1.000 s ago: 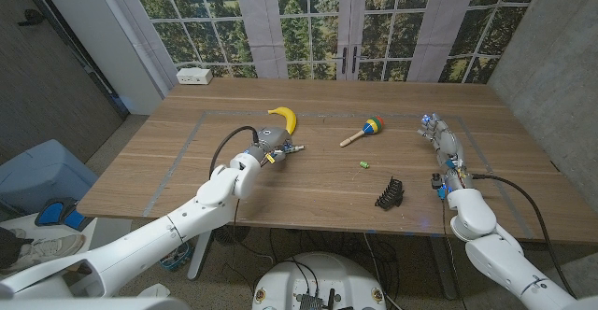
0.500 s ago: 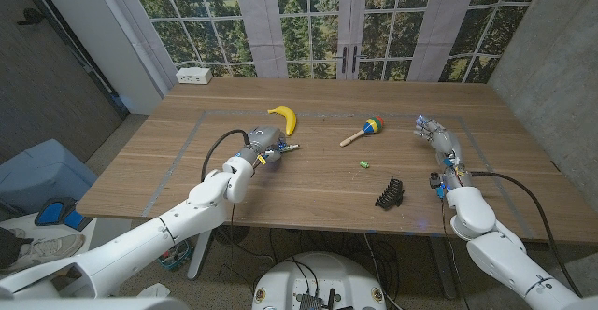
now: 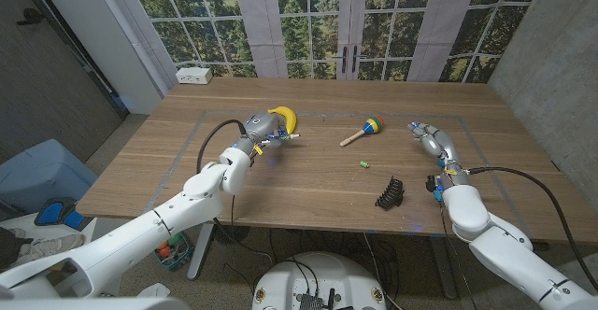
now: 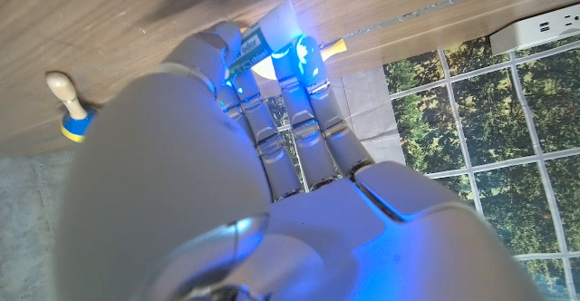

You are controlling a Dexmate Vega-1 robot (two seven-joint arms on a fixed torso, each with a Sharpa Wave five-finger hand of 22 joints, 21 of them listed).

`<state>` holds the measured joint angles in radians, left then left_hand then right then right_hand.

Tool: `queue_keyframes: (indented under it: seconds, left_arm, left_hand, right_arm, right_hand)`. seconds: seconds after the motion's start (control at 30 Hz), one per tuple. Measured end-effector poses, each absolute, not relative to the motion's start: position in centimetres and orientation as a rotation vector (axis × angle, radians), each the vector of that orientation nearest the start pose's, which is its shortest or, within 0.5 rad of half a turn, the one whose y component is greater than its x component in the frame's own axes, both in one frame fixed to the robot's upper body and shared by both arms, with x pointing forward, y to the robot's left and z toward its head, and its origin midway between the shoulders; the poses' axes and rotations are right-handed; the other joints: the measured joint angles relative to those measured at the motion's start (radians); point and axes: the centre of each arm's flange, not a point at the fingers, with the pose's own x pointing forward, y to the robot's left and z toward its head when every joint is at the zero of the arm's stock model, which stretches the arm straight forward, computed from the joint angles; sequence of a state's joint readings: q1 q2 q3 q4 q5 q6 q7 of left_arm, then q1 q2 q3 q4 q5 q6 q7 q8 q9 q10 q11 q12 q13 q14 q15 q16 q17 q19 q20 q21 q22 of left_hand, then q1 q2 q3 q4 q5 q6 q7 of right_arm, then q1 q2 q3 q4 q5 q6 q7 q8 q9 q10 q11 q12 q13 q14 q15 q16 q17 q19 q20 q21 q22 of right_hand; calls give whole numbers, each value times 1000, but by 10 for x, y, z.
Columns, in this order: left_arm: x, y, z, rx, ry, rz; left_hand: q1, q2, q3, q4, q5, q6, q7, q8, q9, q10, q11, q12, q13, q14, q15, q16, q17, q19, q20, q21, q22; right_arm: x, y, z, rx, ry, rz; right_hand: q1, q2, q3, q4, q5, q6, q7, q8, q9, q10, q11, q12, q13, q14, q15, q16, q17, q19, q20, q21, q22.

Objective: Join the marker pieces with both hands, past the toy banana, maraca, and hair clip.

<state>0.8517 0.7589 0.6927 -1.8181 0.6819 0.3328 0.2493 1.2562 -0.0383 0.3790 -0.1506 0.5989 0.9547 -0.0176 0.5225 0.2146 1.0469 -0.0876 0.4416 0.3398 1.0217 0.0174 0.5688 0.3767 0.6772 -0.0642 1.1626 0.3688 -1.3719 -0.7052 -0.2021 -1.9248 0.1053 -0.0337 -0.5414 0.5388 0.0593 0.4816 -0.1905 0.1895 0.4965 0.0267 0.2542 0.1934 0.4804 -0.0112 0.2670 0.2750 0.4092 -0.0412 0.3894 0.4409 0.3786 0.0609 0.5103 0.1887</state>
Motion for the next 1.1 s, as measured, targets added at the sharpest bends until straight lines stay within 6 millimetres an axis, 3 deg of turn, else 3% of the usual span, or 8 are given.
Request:
queue_keyframes:
  seconds: [0.33, 0.7, 1.1]
  left_arm:
    - [583, 200, -9, 1375, -729, 198]
    - [587, 207, -5, 1280, -703, 141]
    - [589, 218, 2, 1211, -692, 119]
  left_hand:
    - [0, 0, 4, -4, 9, 0, 0, -1, 0, 0, 0, -1, 0, 0, 0, -5, 0, 0, 0, 7, -9]
    - [-7, -7, 8, -8, 16, 1, 1, 3, 0, 0, 0, -3, 0, 0, 0, -8, 0, 0, 0, 15, -18]
    - [-8, -8, 12, -12, 31, 2, 1, 7, 0, 2, -2, -8, 1, 0, 0, -12, 0, -4, 0, 29, -30]
  right_arm:
    - [512, -306, -103, -626, -458, -337]
    - [502, -284, -96, -740, -438, -330]
    - [498, -262, -92, -870, -395, -325]
  right_hand:
    - [43, -22, -11, 5, -8, 23, -9, 9, 5, 11, -11, 15, 20, -5, -5, 20, 33, -8, 7, 0, 5]
    - [61, -18, -19, 14, -12, 29, -14, 9, 5, 5, -16, 15, 31, -18, -3, 32, 52, -18, 3, 0, 5]
    - [84, -42, -32, 13, -12, 39, -25, 9, 5, 11, -32, 22, 50, -34, 2, 43, 79, -31, 2, -4, 4]
